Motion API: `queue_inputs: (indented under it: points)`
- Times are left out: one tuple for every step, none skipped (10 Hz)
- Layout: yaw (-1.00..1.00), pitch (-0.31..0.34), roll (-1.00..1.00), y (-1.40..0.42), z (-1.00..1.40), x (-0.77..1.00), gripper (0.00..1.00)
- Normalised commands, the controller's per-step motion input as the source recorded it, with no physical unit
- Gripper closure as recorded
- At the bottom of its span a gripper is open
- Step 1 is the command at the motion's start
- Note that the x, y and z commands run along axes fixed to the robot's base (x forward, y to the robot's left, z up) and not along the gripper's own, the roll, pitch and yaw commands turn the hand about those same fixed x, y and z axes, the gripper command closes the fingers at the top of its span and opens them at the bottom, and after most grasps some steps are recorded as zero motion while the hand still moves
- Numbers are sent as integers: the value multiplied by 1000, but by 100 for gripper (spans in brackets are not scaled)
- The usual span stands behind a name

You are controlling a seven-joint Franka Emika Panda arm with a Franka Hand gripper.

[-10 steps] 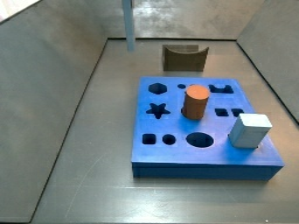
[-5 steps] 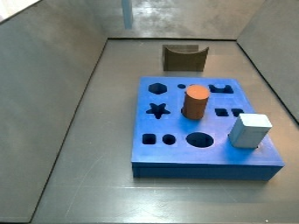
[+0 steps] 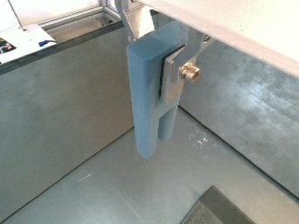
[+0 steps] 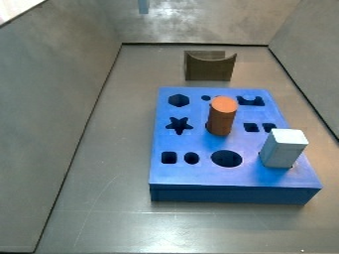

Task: Pick up the square-circle object. Move up. Rotate the square-circle object. Place the square-circle object on the fixture. Regrasp the square-circle object. Move to above the board. Insert the square-circle object.
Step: Move to above the board.

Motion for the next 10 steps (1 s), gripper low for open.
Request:
queue_inputs:
  points:
    - [-251,439,-147,-1000,167,275,100]
    - [-135,400,-47,-1000,174,298,100]
    - [-66,322,-53,-1000,168,313,100]
    - [-32,241,-25,-1000,170,316,100]
    - [-6,159,-1,-1000,176,315,100]
    - [2,127,-7,-1000,176,326,100]
    - [6,120,-7,-1000,178,342,100]
    - [11,126,5,-1000,180,361,100]
    - [9,129,26,-969,179,388,100]
    - [10,140,50,-695,126,311,100]
